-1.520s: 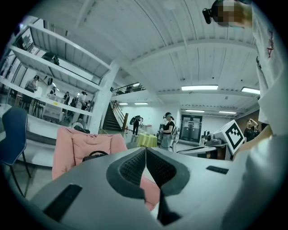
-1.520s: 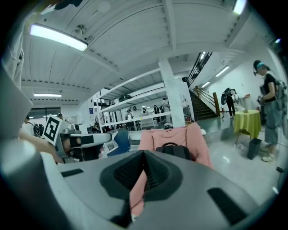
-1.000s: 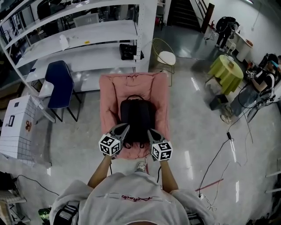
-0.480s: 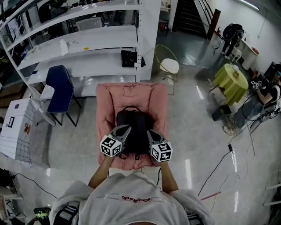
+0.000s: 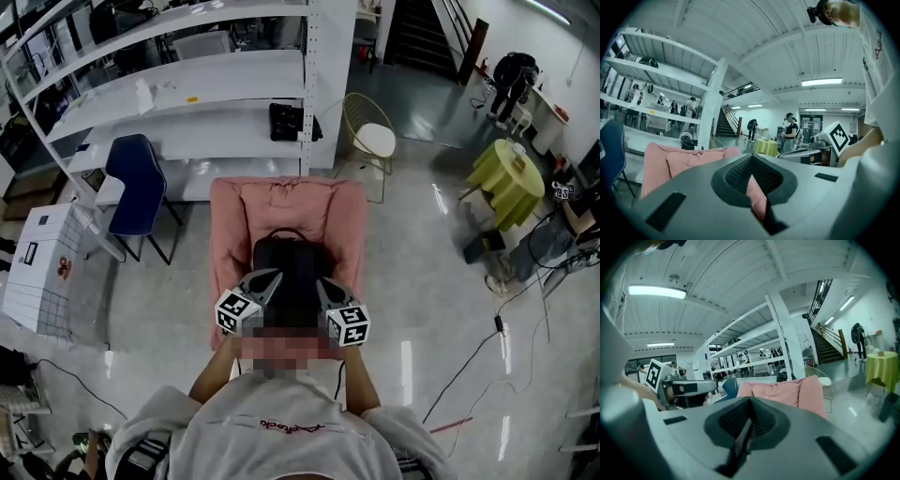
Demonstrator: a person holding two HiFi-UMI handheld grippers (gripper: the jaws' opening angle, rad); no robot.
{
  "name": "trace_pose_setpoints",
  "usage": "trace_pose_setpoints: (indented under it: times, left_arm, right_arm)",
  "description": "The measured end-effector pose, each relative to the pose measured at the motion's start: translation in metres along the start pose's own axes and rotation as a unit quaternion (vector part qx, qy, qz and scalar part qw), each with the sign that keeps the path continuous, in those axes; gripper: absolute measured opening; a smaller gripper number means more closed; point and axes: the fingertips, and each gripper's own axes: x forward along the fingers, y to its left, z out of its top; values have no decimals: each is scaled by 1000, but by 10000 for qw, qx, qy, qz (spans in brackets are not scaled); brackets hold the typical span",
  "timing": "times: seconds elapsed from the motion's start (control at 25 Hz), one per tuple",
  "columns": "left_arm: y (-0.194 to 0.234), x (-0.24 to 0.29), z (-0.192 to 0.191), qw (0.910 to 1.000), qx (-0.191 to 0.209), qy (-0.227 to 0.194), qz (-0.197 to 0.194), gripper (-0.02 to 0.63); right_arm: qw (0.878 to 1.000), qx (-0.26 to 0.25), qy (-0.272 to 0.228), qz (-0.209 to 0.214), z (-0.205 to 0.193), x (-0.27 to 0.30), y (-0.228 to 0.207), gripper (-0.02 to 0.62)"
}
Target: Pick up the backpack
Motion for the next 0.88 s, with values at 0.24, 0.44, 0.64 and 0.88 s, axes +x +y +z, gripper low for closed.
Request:
trace_pose_setpoints:
  times: [0.24,0.44,0.64,0.88]
  left_arm:
    - [10,0,-6,9999,-36,77,61,9]
    - [26,-2,-8,9999,-86,72,52,9]
    - [53,8,-3,10000,-49,23,1,9]
    - [83,23,6,10000,20,0,-56,9]
  right_arm:
    - [10000,56,54,-25,-2,9,-2,18]
    - [9999,55,92,-64,-2,25,-2,18]
    - [10000,52,-24,-61,8,48,-1,18]
    - [9999,-16,-82,140,23,78,2,18]
